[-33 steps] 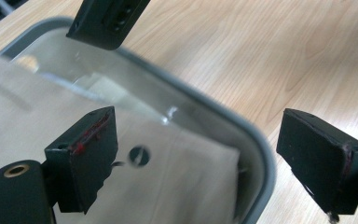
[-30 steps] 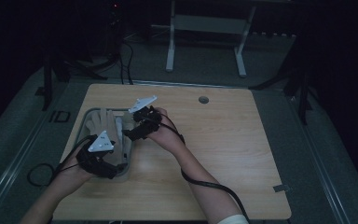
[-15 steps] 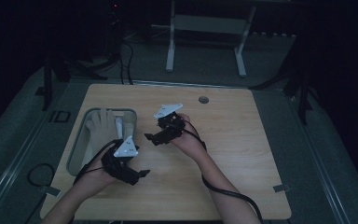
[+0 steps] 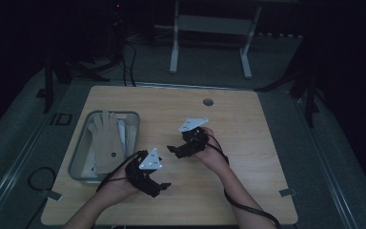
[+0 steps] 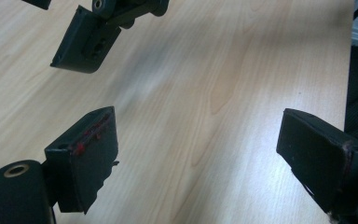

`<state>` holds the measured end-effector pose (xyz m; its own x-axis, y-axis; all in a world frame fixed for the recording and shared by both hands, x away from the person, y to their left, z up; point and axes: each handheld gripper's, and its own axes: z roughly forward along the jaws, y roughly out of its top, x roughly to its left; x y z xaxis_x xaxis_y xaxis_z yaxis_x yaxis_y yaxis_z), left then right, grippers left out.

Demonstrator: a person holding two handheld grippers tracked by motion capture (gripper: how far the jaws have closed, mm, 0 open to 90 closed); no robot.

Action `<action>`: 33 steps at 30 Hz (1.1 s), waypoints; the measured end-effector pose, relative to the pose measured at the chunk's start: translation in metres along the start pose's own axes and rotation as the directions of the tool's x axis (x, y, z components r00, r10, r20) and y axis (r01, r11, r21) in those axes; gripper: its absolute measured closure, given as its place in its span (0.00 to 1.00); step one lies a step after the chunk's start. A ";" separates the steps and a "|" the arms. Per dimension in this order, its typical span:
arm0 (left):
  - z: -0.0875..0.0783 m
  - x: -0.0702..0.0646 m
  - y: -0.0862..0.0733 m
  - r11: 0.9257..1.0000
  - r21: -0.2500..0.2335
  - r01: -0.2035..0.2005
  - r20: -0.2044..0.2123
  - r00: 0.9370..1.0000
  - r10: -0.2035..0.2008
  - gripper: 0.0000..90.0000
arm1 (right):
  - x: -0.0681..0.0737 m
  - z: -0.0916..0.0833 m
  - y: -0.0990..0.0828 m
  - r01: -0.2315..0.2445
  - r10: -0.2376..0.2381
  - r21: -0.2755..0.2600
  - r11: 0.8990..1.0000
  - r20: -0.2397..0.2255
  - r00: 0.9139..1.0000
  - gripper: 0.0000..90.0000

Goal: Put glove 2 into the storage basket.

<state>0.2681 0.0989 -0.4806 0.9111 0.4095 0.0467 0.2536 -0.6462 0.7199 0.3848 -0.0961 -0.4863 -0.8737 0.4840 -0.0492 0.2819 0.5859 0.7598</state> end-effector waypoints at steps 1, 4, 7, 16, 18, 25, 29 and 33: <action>0.002 -0.001 0.000 1.000 0.001 0.000 0.006 1.000 0.000 0.14 | -0.001 -0.002 -0.004 -0.005 0.005 0.000 1.000 0.002 1.000 0.16; 0.010 -0.004 -0.001 1.000 0.006 -0.005 0.020 1.000 0.005 0.14 | -0.003 -0.006 -0.014 -0.015 0.015 -0.004 1.000 0.005 1.000 0.16; 0.017 -0.006 -0.002 1.000 0.008 -0.006 0.034 0.999 0.006 0.14 | -0.004 -0.009 -0.025 -0.016 0.016 0.005 1.000 0.010 1.000 0.16; 0.037 -0.009 -0.012 0.999 0.045 -0.007 0.073 0.997 0.004 0.14 | -0.004 -0.010 -0.057 -0.026 0.026 0.026 0.999 0.008 1.000 0.16; 0.041 -0.009 -0.014 0.999 0.049 -0.011 0.077 0.997 0.007 0.14 | -0.005 -0.010 -0.062 -0.025 0.025 0.031 0.999 0.009 1.000 0.16; 0.056 -0.012 -0.020 0.998 0.061 -0.003 0.111 0.994 -0.004 0.14 | -0.004 -0.012 -0.075 -0.022 0.022 0.036 0.999 0.009 1.000 0.16; 0.064 -0.014 -0.023 0.997 0.077 -0.011 0.135 0.991 0.000 0.14 | 0.000 -0.010 -0.084 -0.015 0.015 0.043 0.999 0.004 1.000 0.16; 0.068 -0.015 -0.024 0.997 0.073 -0.021 0.143 0.990 0.010 0.14 | 0.001 -0.010 -0.094 -0.017 0.017 0.053 0.998 0.003 1.000 0.15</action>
<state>0.2699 0.0645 -0.5459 0.9506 0.3071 -0.0454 0.2579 -0.6997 0.6663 0.3534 -0.1568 -0.5510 -0.8676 0.4959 -0.0381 0.3173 0.6108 0.7254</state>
